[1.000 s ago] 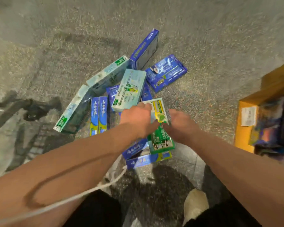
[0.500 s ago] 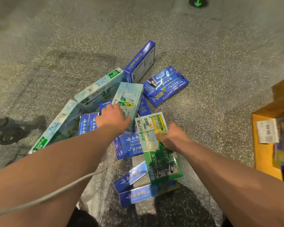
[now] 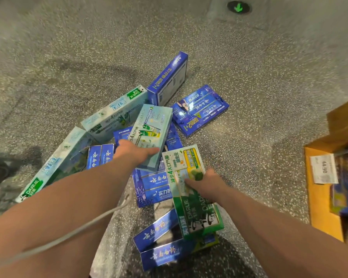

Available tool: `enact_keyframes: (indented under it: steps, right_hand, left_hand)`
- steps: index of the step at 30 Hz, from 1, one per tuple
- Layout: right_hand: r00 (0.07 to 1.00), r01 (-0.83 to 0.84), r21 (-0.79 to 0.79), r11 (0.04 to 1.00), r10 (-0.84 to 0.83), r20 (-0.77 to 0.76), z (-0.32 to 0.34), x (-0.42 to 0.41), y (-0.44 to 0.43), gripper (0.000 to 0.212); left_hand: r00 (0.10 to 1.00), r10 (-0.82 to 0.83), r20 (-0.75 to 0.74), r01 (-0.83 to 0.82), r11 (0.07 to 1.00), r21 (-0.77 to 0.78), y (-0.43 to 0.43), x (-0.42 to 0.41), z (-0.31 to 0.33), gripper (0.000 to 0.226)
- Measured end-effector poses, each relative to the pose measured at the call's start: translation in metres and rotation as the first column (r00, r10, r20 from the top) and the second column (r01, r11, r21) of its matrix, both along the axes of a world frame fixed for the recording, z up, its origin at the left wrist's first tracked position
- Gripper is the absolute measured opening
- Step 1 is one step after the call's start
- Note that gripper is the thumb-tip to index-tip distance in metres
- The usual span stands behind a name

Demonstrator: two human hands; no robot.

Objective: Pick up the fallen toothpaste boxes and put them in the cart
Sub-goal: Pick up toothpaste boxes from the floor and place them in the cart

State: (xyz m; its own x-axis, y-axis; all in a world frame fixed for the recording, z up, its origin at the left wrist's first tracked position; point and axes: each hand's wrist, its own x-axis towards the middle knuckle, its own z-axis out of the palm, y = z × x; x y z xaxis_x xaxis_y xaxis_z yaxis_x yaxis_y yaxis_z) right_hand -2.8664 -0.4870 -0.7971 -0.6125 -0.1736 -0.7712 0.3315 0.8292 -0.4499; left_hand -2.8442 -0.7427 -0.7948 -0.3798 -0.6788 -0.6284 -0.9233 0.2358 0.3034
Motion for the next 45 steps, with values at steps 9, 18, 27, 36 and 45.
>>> enact_keyframes:
  steps: [9,18,27,36,45]
  right_hand:
    - [0.983,0.154,-0.083,0.985,-0.144,0.112,0.002,0.004,-0.010,0.035]
    - [0.962,0.262,-0.111,0.959,-0.250,0.105,0.004,0.008,-0.016,0.037]
    - [0.973,0.204,-0.043,0.978,-0.208,-0.097,0.000,-0.005,-0.017,0.068]
    - [0.937,0.225,-0.076,0.971,-0.237,-0.258,0.025,0.002,-0.058,0.053]
    - [0.927,0.148,-0.125,0.981,-0.181,-0.327,0.036,0.002,-0.083,0.034]
  left_hand:
    - [0.971,-0.183,0.151,0.173,0.982,0.077,0.007,0.019,-0.002,0.089]
    - [0.998,0.058,-0.011,-0.055,0.981,0.184,0.006,0.016,-0.011,0.076]
    - [0.981,0.154,-0.121,-0.106,0.938,0.329,0.012,0.015,-0.002,0.064]
    - [0.925,-0.336,-0.178,0.348,0.937,0.038,0.049,0.034,0.024,0.056]
    - [0.870,-0.446,-0.212,0.479,0.865,0.147,0.047,0.069,0.025,0.051]
